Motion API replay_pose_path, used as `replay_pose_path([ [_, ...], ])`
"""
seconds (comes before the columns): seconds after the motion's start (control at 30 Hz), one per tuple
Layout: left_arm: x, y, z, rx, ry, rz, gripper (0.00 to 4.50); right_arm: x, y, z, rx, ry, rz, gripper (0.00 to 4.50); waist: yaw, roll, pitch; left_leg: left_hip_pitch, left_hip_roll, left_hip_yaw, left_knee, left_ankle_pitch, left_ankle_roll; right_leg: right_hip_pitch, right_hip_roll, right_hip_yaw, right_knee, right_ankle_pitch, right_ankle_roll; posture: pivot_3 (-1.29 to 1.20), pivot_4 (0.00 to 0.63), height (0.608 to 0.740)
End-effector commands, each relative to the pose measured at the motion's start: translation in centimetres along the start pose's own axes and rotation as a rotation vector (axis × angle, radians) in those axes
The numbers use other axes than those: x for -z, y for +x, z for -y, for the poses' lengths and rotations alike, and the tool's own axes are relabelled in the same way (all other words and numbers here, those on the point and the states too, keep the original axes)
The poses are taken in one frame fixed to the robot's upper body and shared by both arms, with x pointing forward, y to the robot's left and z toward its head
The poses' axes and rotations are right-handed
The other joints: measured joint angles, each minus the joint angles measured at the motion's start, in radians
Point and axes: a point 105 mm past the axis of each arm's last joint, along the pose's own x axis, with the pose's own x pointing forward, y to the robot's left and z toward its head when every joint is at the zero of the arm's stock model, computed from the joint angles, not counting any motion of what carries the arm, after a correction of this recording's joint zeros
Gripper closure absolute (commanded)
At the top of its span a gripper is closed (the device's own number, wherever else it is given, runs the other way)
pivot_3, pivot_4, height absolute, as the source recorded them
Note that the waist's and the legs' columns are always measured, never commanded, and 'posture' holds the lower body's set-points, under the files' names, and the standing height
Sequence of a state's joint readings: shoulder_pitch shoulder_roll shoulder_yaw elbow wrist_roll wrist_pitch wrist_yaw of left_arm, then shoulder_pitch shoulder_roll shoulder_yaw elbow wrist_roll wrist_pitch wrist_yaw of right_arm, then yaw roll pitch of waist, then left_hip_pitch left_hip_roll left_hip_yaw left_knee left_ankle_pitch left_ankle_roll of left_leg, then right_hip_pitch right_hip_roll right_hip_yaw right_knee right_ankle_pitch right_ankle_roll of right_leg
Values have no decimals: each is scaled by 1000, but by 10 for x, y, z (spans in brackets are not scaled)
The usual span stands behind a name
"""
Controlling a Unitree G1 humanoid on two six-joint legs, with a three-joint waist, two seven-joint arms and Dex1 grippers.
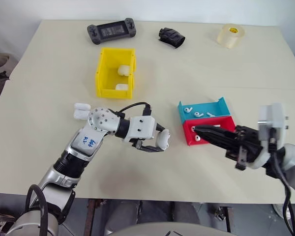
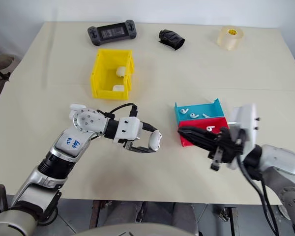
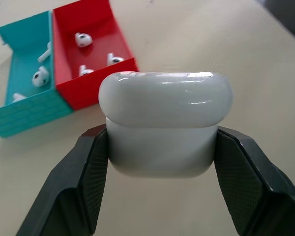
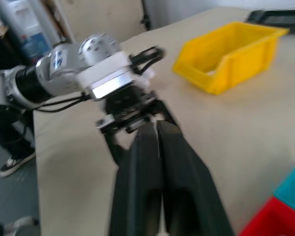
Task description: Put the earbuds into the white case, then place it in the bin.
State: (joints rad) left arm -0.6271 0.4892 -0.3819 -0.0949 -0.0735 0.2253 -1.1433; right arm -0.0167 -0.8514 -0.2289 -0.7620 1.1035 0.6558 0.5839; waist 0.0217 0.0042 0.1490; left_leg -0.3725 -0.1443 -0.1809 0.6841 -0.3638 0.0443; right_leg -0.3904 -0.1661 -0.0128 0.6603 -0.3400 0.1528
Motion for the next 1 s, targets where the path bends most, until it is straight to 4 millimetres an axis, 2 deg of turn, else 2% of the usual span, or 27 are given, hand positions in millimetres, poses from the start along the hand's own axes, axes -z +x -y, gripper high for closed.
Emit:
replay_pose_path([
  [0.03, -14, 2, -1, -6, 47, 2, 1688, 5, 15, -6, -9, -14, -24, 4484, 1, 0, 0, 0, 0, 0, 0, 0, 0, 0, 0, 0, 1, 0, 0, 0, 150, 740],
  [0.17, -18, 3, -2, -6, 47, -17, 1688, 11, 34, -7, -14, -25, -53, 4484, -1, 0, 0, 0, 0, 0, 0, 0, 0, -1, 0, 0, 1, 0, 0, 0, 150, 740],
  [0.33, -17, 3, -2, -2, 24, -36, 1688, 15, 47, -12, -61, -43, -99, 4484, -1, -1, 0, 0, 0, 0, 0, 0, 0, -1, 0, 0, 1, 0, 0, 0, 150, 740],
  [0.47, -24, 6, -3, -15, 18, 1, 1688, 20, 56, -6, -23, -43, -132, 4484, -1, -1, 0, 0, 0, -1, 0, 0, 0, -1, 0, 0, 2, 0, 0, 0, 150, 740],
  [0.63, -32, -1, -9, -57, 13, 52, 1688, 27, 38, 8, 19, -57, -183, 4484, 2, -1, 0, -1, -1, -2, 0, 0, 0, -1, 0, 0, 2, 0, 0, 0, 150, 740],
  [0.83, -33, -11, -13, -120, -35, 118, 1688, 30, 4, 20, 33, -59, -168, 4484, 0, -1, 0, -1, 0, -1, 0, 0, 0, -1, 0, 0, 2, 0, 0, 0, 150, 740],
  [1.0, -28, -35, -24, -299, -143, 222, 1688, 8, -12, 29, 88, -89, 69, 4484, -3, -1, 0, -1, 0, -1, 0, 0, 0, -1, 0, 0, 2, 0, 0, 0, 150, 740],
])
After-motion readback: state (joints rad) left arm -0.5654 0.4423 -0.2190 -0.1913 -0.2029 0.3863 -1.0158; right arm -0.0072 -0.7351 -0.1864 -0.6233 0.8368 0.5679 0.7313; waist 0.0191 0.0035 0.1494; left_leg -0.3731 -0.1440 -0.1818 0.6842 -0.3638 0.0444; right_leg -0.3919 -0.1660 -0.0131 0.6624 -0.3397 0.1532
